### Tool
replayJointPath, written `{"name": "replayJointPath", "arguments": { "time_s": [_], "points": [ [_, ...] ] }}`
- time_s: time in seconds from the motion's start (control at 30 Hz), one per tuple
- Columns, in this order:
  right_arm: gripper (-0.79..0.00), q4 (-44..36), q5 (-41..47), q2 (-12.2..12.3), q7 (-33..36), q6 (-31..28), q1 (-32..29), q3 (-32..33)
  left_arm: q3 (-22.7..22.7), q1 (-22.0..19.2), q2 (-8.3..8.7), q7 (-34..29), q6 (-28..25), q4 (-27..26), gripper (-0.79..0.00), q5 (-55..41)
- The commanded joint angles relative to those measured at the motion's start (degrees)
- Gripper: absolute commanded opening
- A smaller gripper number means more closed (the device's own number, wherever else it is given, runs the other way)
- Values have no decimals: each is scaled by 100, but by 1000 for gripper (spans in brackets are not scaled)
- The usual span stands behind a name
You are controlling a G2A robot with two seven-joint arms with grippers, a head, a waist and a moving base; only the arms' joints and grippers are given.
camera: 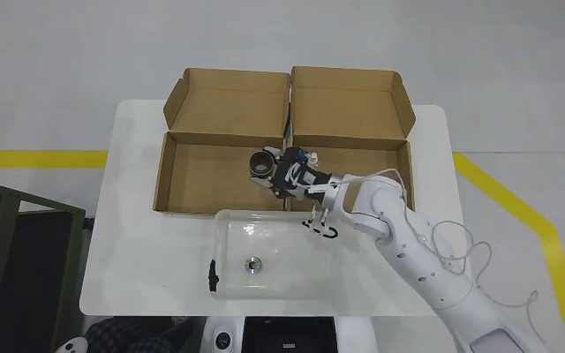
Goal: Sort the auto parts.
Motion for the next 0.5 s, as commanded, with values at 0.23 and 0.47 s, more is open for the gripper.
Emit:
{"name": "replayJointPath", "arguments": {
  "time_s": [0.23, 0.47],
  "points": [
    [-785, 554, -255, -236, 337, 412, 492, -500, 0, 0, 0, 0, 0, 0, 0, 0],
    [-785, 1003, -368, -426, 638, 675, 853, -786, 0, 0, 0, 0, 0, 0, 0, 0]
  ]
}}
